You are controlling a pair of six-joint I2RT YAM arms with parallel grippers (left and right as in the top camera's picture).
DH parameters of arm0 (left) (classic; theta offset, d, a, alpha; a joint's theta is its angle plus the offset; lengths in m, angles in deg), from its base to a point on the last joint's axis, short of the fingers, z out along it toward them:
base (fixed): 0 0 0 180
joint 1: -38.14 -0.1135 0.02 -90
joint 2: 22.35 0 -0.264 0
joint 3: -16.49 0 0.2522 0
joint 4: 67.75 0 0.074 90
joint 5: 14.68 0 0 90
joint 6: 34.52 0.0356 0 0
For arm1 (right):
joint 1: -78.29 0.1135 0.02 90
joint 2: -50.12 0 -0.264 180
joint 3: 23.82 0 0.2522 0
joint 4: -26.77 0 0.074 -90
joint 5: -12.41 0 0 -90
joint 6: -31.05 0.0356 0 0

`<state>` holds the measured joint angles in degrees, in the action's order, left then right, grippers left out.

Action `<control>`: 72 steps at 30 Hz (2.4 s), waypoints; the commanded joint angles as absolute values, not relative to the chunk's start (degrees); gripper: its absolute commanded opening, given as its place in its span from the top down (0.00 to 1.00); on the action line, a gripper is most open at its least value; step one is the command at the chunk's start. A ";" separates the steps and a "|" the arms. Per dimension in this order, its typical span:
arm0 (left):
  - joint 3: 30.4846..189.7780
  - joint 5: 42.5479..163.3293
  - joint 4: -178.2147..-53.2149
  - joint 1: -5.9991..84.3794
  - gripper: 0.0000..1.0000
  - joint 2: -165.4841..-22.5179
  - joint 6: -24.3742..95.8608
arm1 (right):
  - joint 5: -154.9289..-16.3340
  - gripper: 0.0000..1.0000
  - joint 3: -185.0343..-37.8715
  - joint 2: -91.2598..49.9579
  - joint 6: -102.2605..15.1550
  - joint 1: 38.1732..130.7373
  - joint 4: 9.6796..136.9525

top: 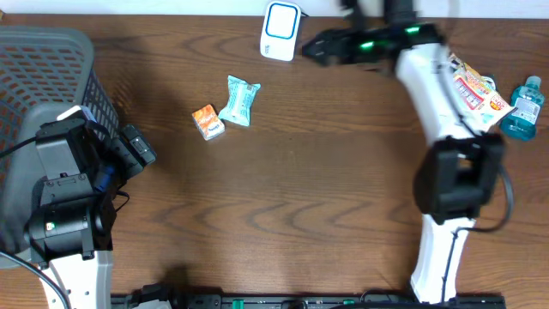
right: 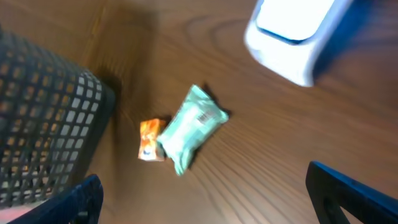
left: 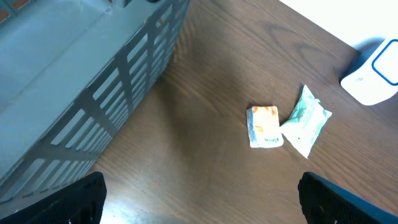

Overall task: Scan the item barcode
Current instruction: 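Move the right gripper left toward the mint-green packet, then lower the right gripper and grasp the mint-green packet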

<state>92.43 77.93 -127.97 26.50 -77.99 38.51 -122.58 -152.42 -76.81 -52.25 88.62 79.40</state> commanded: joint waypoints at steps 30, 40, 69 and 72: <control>92.73 77.23 -127.99 26.15 0.02 -78.08 38.01 | -64.29 0.02 -151.86 -91.43 -24.87 117.95 64.15; 92.73 77.23 -127.99 26.15 0.02 -78.08 38.01 | -62.65 0.08 -151.90 -92.24 -25.43 118.26 69.31; 92.73 77.23 -127.99 26.15 0.02 -78.08 38.01 | -67.72 0.40 -151.88 -81.58 -37.80 114.87 68.45; 92.73 77.23 -127.99 26.15 0.02 -78.08 38.01 | -67.79 0.59 -151.88 -83.35 -37.78 114.87 62.79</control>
